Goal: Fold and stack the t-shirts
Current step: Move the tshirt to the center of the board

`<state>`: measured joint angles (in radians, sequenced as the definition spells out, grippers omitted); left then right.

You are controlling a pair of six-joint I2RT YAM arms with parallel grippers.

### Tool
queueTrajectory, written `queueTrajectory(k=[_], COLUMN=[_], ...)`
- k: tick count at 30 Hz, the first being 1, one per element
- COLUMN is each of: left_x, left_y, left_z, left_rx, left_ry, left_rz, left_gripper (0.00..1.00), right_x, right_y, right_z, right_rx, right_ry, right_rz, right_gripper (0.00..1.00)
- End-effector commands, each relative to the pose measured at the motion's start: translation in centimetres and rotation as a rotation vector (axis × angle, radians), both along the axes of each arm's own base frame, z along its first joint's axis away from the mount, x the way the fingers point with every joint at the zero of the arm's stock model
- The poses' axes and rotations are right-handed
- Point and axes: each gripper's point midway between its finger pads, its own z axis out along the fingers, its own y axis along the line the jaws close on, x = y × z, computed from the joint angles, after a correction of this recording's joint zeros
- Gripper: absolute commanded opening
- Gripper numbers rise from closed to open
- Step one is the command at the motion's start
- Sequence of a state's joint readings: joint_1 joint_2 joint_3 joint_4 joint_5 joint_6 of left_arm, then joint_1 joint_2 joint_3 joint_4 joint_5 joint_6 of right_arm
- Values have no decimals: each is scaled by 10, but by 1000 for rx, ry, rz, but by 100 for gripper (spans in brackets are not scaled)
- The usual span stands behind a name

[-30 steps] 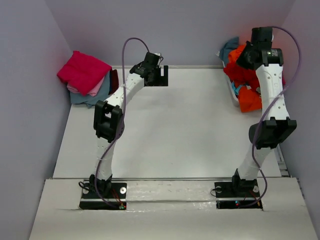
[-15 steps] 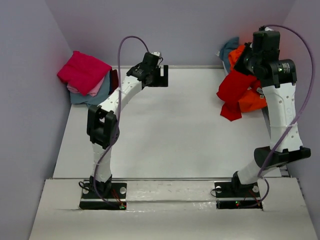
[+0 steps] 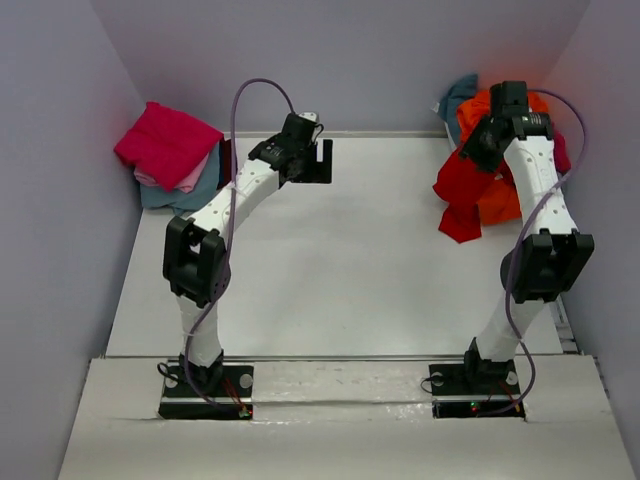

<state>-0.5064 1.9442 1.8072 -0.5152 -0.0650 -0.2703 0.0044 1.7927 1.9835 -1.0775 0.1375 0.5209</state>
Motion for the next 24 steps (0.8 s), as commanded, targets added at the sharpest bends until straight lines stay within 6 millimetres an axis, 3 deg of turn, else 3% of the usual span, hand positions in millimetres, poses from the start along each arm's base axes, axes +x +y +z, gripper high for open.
queueTrajectory(k=[1, 6, 16, 24], left_x=[-1, -1, 1, 0], left_y=[9, 10, 9, 12], left_z=[37, 35, 33, 35], left_rx=[-11, -4, 5, 15], left_ry=[-95, -93, -88, -85], left_rz=[14, 13, 10, 13], left_gripper=[99, 99, 99, 99], right_x=[32, 47, 57, 64], right_y=[-6, -27, -52, -53], right_z=[7, -16, -27, -70], right_rx=[47, 79, 72, 105], right_ry=[-67, -34, -21, 47], right_rz=[-9, -46, -93, -105], right_gripper=[49, 50, 65, 67])
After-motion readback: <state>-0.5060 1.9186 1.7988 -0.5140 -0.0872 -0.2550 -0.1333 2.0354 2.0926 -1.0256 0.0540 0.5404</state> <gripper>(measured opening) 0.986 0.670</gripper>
